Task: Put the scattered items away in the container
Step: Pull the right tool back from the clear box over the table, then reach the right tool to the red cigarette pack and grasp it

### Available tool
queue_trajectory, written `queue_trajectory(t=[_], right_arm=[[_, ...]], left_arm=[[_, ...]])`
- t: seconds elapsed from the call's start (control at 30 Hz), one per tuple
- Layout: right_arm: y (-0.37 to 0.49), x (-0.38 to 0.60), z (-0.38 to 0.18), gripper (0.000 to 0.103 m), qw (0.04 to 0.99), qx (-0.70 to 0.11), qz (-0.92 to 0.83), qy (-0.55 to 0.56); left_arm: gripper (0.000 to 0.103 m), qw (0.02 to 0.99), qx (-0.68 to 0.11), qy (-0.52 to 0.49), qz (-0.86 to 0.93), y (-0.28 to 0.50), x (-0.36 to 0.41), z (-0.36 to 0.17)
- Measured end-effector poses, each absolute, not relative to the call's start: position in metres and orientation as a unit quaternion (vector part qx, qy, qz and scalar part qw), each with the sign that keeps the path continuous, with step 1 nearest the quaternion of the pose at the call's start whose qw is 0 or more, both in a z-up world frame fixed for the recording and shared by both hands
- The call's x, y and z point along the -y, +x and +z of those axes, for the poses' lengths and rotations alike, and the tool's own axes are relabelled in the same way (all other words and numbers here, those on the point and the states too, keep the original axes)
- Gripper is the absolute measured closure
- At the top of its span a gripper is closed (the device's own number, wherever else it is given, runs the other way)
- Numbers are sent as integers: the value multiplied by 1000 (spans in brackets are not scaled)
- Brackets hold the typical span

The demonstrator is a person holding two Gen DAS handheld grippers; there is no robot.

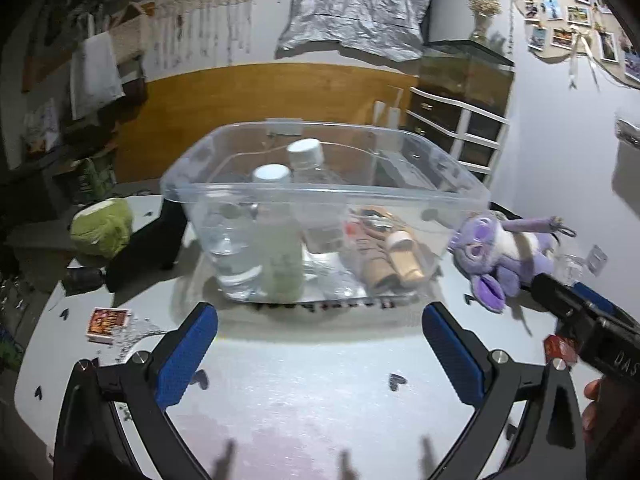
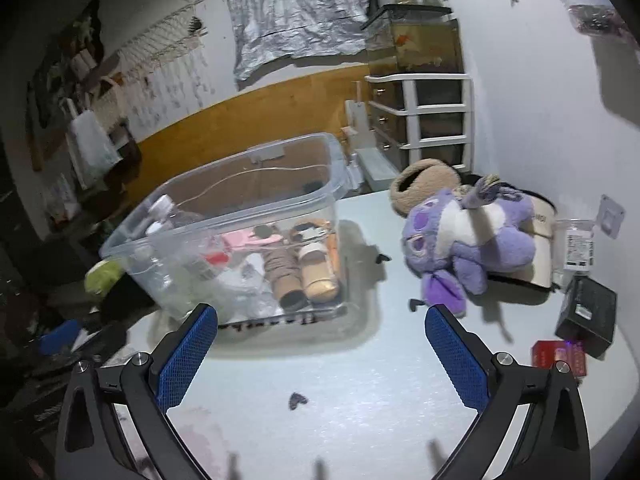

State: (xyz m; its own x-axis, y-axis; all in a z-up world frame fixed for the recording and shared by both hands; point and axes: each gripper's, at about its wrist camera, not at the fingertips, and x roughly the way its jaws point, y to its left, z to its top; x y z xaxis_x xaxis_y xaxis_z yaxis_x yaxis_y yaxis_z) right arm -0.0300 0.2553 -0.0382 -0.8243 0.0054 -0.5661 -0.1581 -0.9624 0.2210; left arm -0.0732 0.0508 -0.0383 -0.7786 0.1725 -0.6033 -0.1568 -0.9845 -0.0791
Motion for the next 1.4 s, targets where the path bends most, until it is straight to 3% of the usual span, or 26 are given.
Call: queue_trajectory(t=[0.2,0.57,0.63,0.7,0.87,1.07,1.4], right_arm=[[-32,-244,-41,0,10,-103,943,-317],[-25,-311,-81,0,130,-172,901,-377],[-23,-334,-96,12,167,-167,886,-398],[-21,-357,-111,33,204,-162,870,-418],[0,-431,-143,57,306,-192,824,-436],[35,-505,-167,58,363,-294,772,-430],[21,-509,-191,58,283,-304,799,-436]], left_arm=[[1,106,13,-350,931,-75,-61,-47],[1,102,17,-379,919,-75,-64,-57],[1,105,13,-379,919,-73,-66,-56],[1,107,8,-378,920,-72,-67,-56],[1,103,8,-379,920,-72,-64,-55],[1,95,10,-391,916,-75,-61,-59],[1,119,-16,-388,914,-73,-72,-59]])
